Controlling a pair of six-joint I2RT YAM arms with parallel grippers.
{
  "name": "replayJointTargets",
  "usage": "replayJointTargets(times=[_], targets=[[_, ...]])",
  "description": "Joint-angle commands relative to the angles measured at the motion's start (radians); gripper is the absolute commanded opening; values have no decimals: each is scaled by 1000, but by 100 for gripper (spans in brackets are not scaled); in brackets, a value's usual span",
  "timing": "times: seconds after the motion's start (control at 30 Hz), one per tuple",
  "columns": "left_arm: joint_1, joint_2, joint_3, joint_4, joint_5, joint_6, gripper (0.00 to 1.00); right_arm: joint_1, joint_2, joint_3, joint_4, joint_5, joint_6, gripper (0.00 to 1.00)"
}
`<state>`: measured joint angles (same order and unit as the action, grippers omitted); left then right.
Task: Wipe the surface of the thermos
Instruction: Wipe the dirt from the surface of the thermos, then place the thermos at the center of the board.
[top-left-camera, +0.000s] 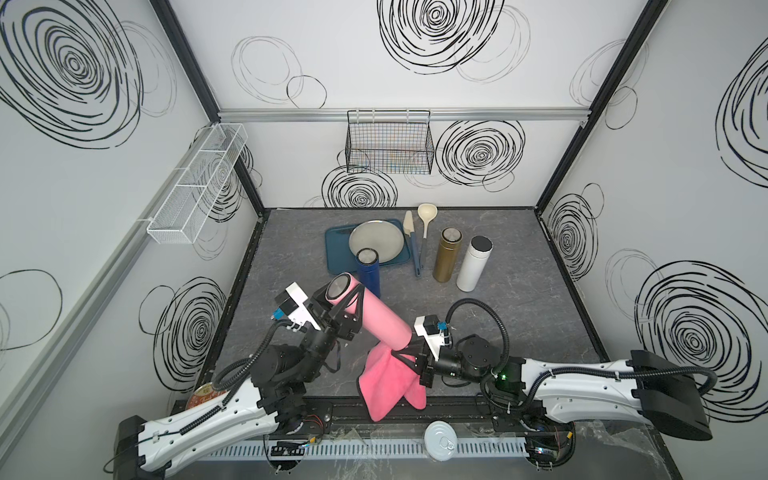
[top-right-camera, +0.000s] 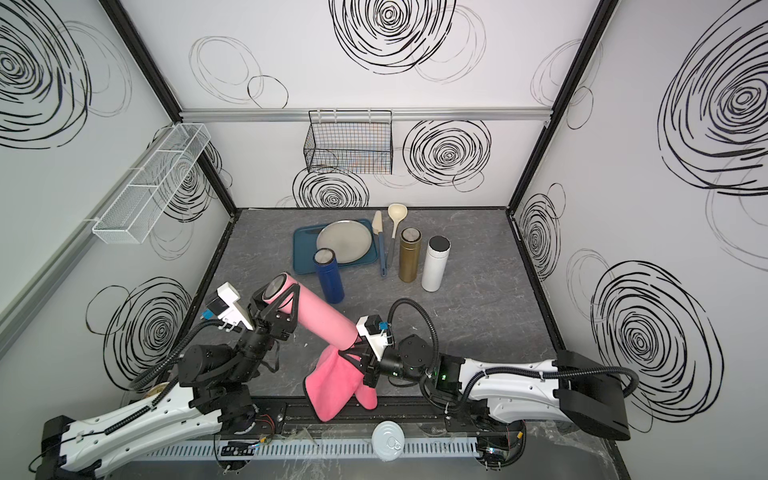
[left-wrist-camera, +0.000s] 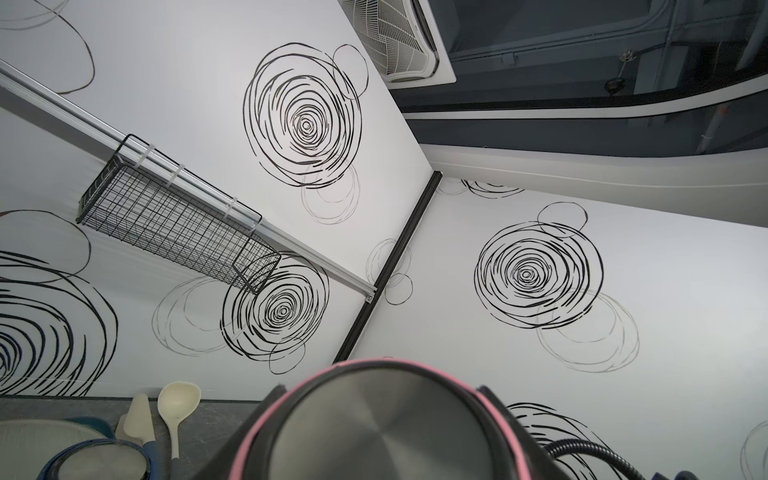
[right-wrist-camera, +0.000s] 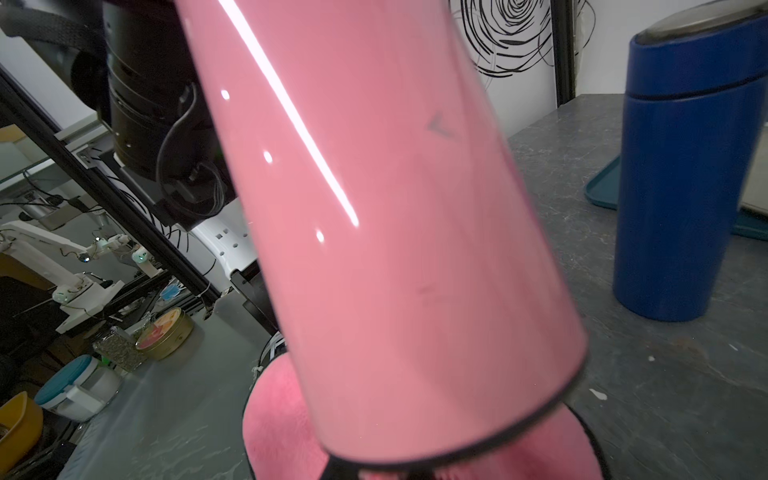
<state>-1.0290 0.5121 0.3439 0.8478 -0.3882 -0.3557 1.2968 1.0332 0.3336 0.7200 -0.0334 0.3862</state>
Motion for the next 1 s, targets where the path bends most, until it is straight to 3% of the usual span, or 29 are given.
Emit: replayJointTargets(times=[0.0, 0.1, 0.3, 0.53, 0.7, 0.83, 0.97], targets=[[1, -30, 28, -6, -12, 9, 0, -49, -152, -32, 70, 58, 24, 0], [6, -51, 30, -102, -48, 41, 0, -87, -287, -74, -32, 117, 47, 0], [57, -80, 12, -319, -224, 69, 0, -97, -526, -105, -297, 301, 68, 0], [257, -121, -49, -450, -339, 73, 0, -216, -631, -47, -622, 581, 70, 0], [454, -125, -112, -394, -325, 75, 0, -410, -619, -15, -697, 665, 53, 0], [608, -76, -191, -225, -293, 57, 0, -536, -587, -36, -703, 667, 110, 0], [732, 35, -233, -59, -307, 13, 0, -615, -557, -57, -715, 751, 160, 0]])
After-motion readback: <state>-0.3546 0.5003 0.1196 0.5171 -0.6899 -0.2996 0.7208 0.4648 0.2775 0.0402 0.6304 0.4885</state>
